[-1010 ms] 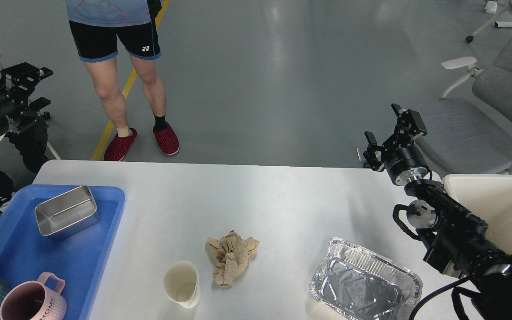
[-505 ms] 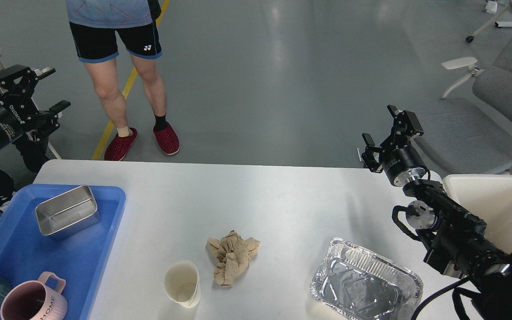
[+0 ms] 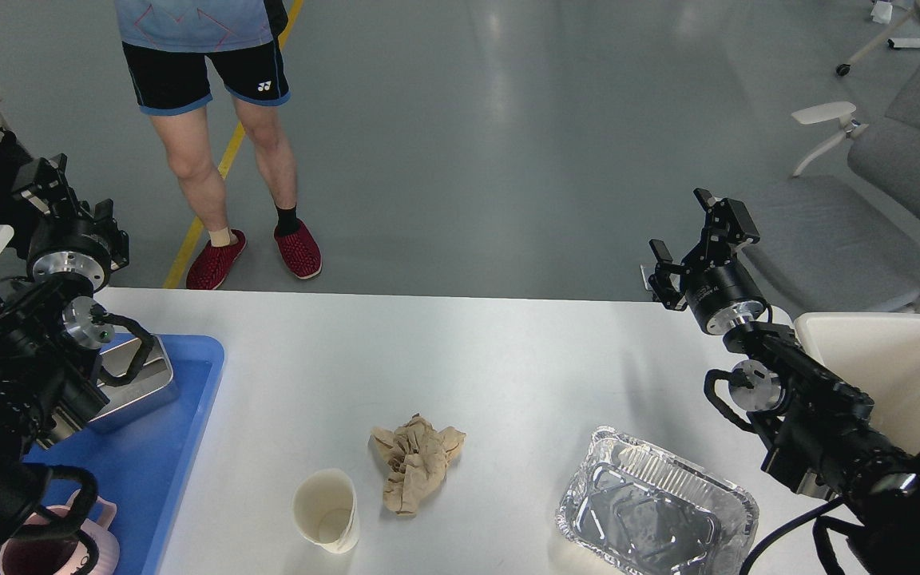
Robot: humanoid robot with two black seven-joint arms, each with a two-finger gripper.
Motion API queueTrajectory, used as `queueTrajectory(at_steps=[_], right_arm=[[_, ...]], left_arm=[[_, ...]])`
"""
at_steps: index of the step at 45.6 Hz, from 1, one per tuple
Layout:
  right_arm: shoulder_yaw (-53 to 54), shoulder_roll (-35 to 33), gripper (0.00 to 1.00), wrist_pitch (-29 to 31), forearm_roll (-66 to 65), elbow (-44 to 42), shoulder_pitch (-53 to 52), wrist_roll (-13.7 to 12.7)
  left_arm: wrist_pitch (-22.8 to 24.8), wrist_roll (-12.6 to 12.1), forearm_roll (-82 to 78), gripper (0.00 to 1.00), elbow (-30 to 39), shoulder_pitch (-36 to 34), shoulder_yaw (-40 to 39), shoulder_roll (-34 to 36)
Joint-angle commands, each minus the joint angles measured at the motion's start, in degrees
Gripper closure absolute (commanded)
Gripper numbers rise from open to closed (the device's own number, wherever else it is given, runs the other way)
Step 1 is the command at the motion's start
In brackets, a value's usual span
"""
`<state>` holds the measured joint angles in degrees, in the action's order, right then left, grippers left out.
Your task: Tidy desktop
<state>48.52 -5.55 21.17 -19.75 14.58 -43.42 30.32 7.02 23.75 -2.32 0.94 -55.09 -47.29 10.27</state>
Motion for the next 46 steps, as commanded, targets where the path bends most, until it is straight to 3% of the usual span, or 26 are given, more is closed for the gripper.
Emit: queueTrajectory(at_steps=[1, 15, 21, 26, 30, 35, 46], right_arm=[[0.0, 0.0, 0.0, 0.1, 0.0, 0.0, 0.0, 0.0], [0.0, 0.0, 0.0, 0.3, 0.0, 0.0, 0.3, 0.0], [-0.1, 0.0, 0.0, 0.3, 0.0, 0.0, 0.3, 0.0], [-0.1, 0.1, 0.0, 0.3, 0.0, 0.0, 0.3, 0.0], [-0.1, 0.1, 0.0, 0.2, 0.0, -0.1, 0.4, 0.0], [0.0, 0.1, 0.0, -0.1, 0.0, -0.2, 0.5, 0.1], [0.0, 0.1, 0.0, -0.3, 0.0, -1.0, 0.8, 0.0]], left_arm=[[12.3, -0.7, -0.4, 0.2, 2.2, 1.3, -0.2, -0.6], [31.7, 0.2, -2.9, 0.2, 3.0, 2.4, 8.2, 4.7], [34.5, 1.8, -3.8, 0.2, 3.1, 3.8, 10.7, 4.6], [31.8, 4.4, -3.5, 0.18, 2.7, 3.8, 11.2, 4.1], [26.0, 6.2, -3.0, 0.07, 2.7, 3.8, 11.0, 2.8], [21.6, 6.5, -3.0, 0.04, 2.6, 6.0, 11.0, -1.0], [20.1, 6.9, 0.0, 0.04, 2.6, 6.7, 6.7, -3.6]])
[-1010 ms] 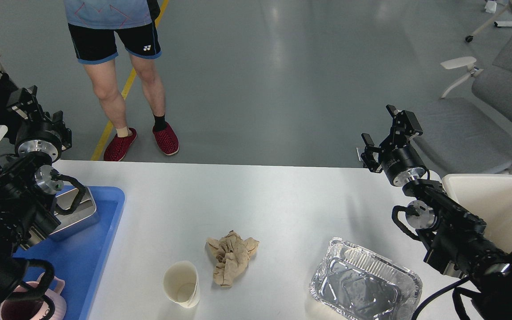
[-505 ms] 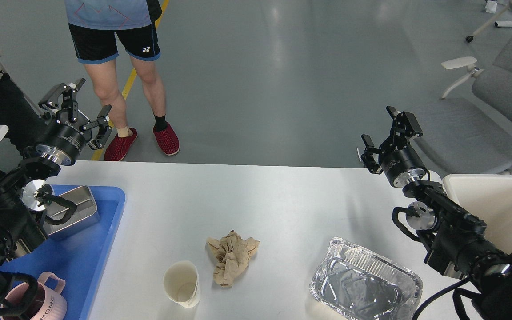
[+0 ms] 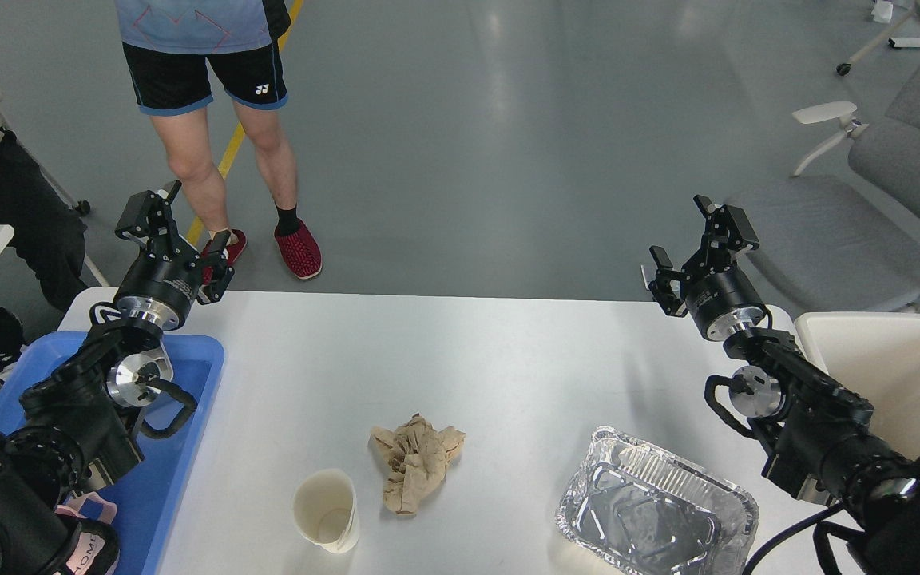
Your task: Tidy desktop
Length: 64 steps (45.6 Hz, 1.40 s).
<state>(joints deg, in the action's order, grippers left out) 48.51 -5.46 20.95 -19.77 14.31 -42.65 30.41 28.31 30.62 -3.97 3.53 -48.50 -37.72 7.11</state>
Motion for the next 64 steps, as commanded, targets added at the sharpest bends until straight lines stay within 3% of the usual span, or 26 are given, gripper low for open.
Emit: queueTrajectory(at_steps=[1, 7, 36, 49, 64], right_arm=[[0.0, 0.0, 0.0, -0.1, 0.1, -0.9, -0.1, -0.1], [0.3, -0.2, 0.0, 0.1, 0.1, -1.0, 0.0, -0.1], [-0.3, -1.0, 0.0, 0.1, -0.8, -1.0, 0.8, 0.3], [-6.2, -0.9, 0.0, -3.8, -3.4, -2.6, 0.5, 0.5], [1.0, -1.4, 0.0, -3.2, -2.4, -1.7, 0.1, 0.0]], left_arm=[[-1.8, 0.1, 1.9, 0.04, 0.0, 0.2, -3.7, -0.3], [-4.1, -0.5, 2.1, 0.04, 0.0, 0.2, -5.8, -0.3], [-4.5, -0.2, 1.9, 0.04, 0.1, 0.2, -5.1, -0.8], [-4.5, -0.2, 1.9, 0.04, 0.2, 0.2, -4.9, -0.9], [-4.8, -0.2, 1.9, 0.04, 0.3, 0.1, -4.9, -1.0]])
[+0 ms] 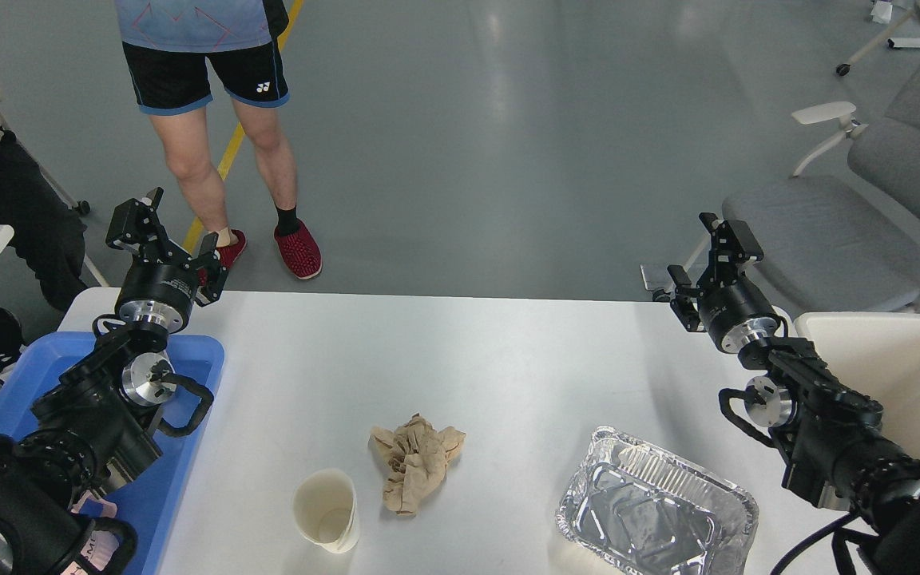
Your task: Tidy desktop
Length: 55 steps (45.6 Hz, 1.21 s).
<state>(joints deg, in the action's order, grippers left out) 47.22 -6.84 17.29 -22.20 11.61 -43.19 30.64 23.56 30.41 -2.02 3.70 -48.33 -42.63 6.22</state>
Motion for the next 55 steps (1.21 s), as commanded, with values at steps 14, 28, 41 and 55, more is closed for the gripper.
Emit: queueTrajectory(at_steps=[14, 28, 41, 55], right_arm=[[1.4, -0.1, 0.0, 0.6, -0.4, 0.7, 0.5, -0.1], [-9.7, -7.6, 0.0, 4.3, -1.2, 1.9, 1.3, 0.2], [-19.1, -13.6, 0.0, 6.3, -2.5, 4.0, 0.6, 0.2], [-23.1, -43.4, 0.0, 8.6, -8.7, 29.7, 9.3, 0.3]], left_arm=[[0.1, 0.0, -0.1, 0.04, 0.1, 0.0, 0.0, -0.2], [0.1, -0.4, -0.2, 0.04, 0.1, -0.5, 0.1, 0.0], [0.3, -0.5, -0.3, 0.04, 0.1, -0.3, 0.1, 0.1], [0.8, -0.7, -0.4, 0.04, 0.1, -0.4, 0.1, 0.7]])
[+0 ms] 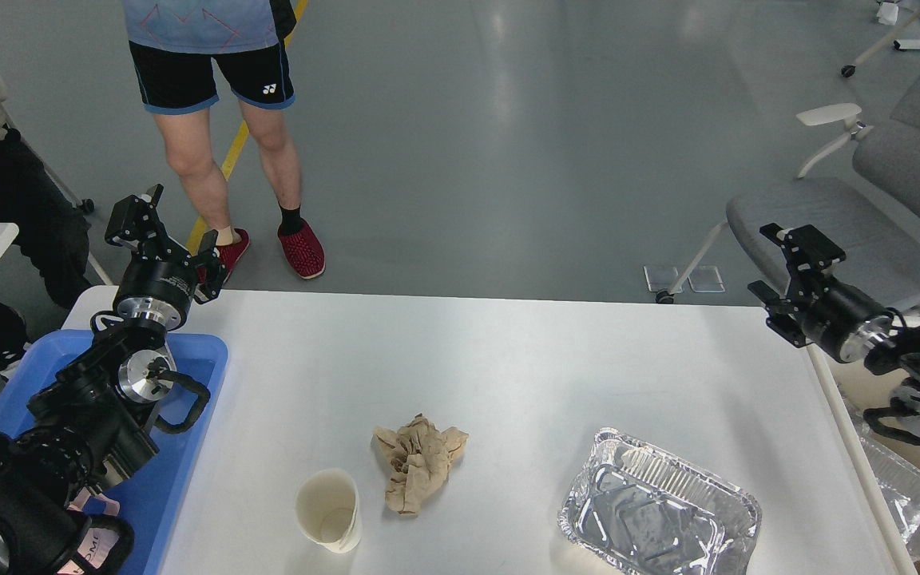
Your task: Tidy desktop
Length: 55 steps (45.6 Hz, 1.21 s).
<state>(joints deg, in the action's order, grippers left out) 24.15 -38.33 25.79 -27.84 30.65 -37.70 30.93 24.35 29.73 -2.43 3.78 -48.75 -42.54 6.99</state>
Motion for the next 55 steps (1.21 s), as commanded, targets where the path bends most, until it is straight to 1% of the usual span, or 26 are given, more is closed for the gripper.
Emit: queueTrajectory(at_steps=[1, 5, 7, 14, 20, 26, 29, 34, 38, 43, 47, 55], right_arm=[[0.0, -14.8, 0.0, 0.1, -3.7, 12.6, 4.5, 0.1], [0.2, -25.2, 0.0, 0.2, -4.9, 19.1, 7.9, 0.3], [0.4, -29.6, 0.0, 0.3, -4.9, 21.4, 10.2, 0.8], [0.7, -41.4, 0.0, 1.3, -4.9, 27.3, 16.0, 3.3], [0.5, -49.7, 0.0, 2.0, -3.3, 27.3, 21.6, 4.9], [-0.9, -56.0, 0.0, 2.2, 0.5, 26.3, 25.0, 5.0], [-2.3, -57.9, 0.0, 2.5, 1.6, 25.9, 25.2, 5.0], [-2.4, -58.2, 0.0, 3.0, 1.9, 25.8, 25.2, 5.1], [-2.5, -56.2, 0.0, 3.0, 1.2, 25.9, 25.4, 5.0], [-2.6, -50.6, 0.0, 2.7, -2.0, 25.3, 25.3, 4.9], [-1.5, -46.6, 0.0, 2.6, -9.8, 25.5, 24.5, 4.9], [-0.4, -34.5, 0.0, 2.4, -27.0, 25.7, 22.3, 4.8]], left_arm=[[0.0, 0.0, -0.1, 0.04, 0.0, 0.1, 0.0, 0.0], [0.1, 0.0, -0.1, 0.04, 0.0, 0.4, 0.0, 0.0], [0.1, 0.0, -0.1, 0.04, 0.0, 0.5, 0.0, 0.0], [0.1, 0.0, -0.1, 0.04, 0.0, 0.5, 0.1, -0.3], [0.1, 0.0, -0.2, 0.04, 0.0, 0.7, 0.1, -0.2], [0.2, 0.0, -0.2, 0.04, 0.0, 0.8, 0.1, 0.0], [0.3, 0.0, -0.2, 0.04, 0.0, 1.1, 0.1, 0.1], [0.3, 0.0, -0.2, 0.04, 0.0, 1.5, 0.1, 0.0], [0.3, 0.0, -0.2, 0.04, 0.0, 1.5, 0.1, -0.2], [0.3, 0.1, -0.2, 0.04, 0.0, 1.5, 0.1, -0.4], [0.3, 0.1, -0.2, 0.04, 0.0, 1.5, 0.1, -0.7], [0.3, 0.0, -0.2, 0.04, 0.1, 1.5, 0.1, -0.7]])
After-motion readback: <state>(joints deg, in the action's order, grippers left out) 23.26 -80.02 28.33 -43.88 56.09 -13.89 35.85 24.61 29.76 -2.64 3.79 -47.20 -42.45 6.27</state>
